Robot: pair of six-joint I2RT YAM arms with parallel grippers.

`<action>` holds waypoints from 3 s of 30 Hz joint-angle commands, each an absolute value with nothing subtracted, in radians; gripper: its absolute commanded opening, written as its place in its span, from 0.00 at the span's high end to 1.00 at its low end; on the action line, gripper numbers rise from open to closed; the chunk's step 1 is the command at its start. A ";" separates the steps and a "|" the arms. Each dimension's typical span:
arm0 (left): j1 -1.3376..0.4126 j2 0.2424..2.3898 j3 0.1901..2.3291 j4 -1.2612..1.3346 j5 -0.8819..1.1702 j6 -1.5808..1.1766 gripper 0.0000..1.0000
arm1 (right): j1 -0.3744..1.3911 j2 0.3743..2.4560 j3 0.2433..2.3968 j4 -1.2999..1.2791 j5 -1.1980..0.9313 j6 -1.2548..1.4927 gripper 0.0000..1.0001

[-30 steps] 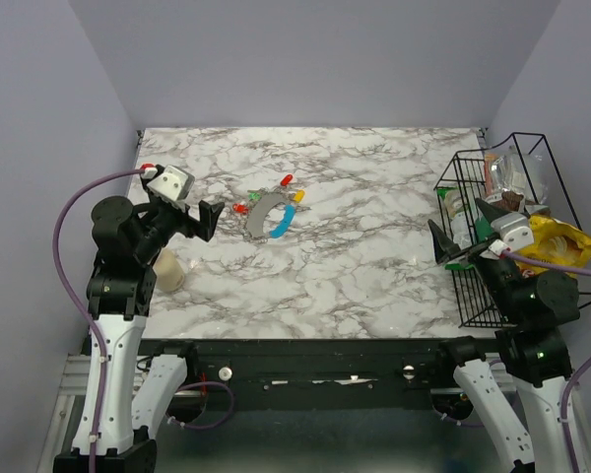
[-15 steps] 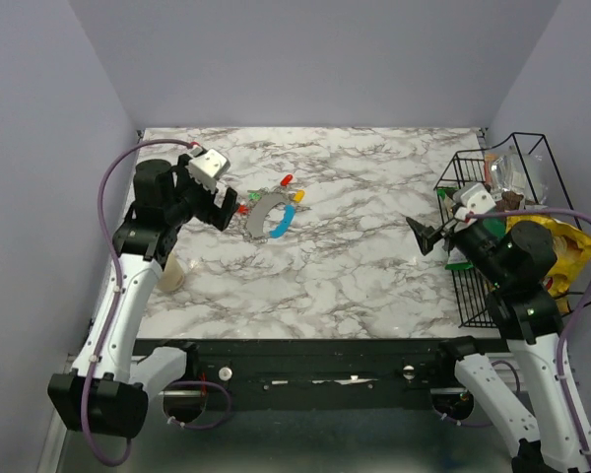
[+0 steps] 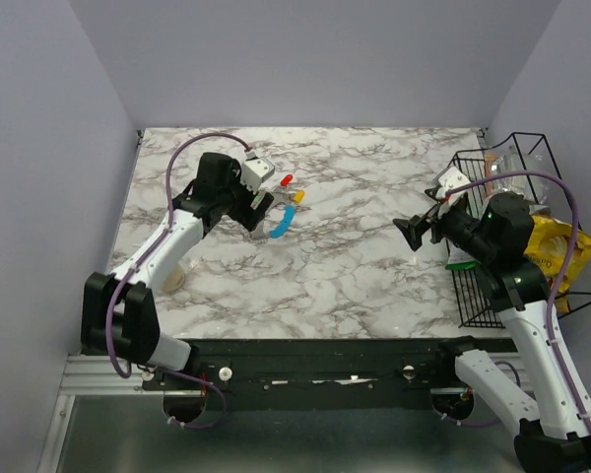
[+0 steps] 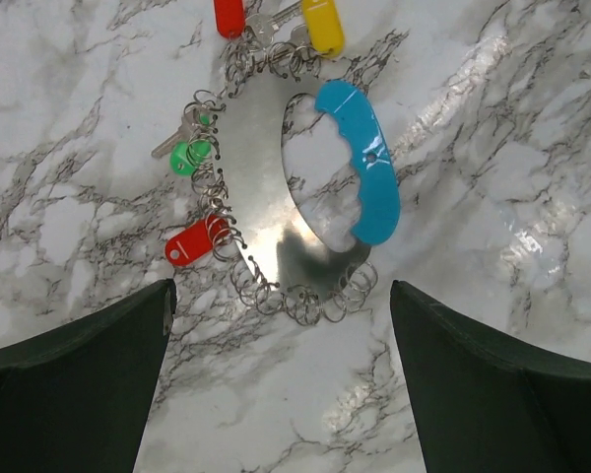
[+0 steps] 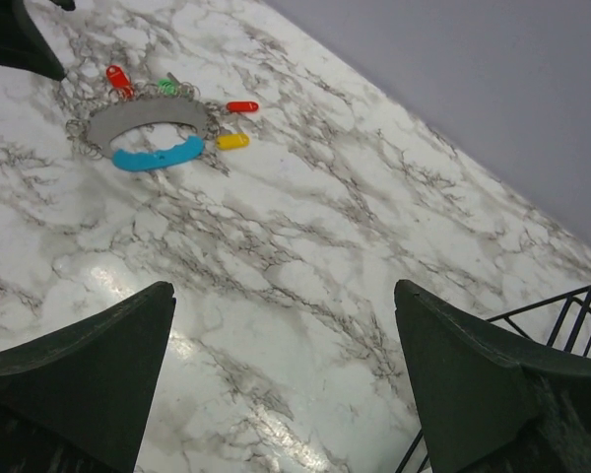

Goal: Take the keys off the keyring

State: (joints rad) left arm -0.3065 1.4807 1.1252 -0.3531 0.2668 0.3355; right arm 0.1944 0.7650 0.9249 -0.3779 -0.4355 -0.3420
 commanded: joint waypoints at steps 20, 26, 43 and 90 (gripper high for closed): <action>-0.377 2.160 1.726 -0.440 0.018 0.330 0.40 | 0.203 0.801 0.868 -0.368 -0.420 -0.391 0.00; -0.313 2.204 1.798 -0.480 0.101 0.298 0.44 | 0.206 0.804 0.865 -0.367 -0.420 -0.397 0.00; -0.285 2.298 1.913 -0.595 0.247 0.299 0.58 | 0.212 0.815 0.862 -0.368 -0.411 -0.405 0.00; -0.316 2.103 1.767 -0.551 0.428 0.305 0.92 | 0.213 0.810 0.865 -0.373 -0.425 -0.400 0.00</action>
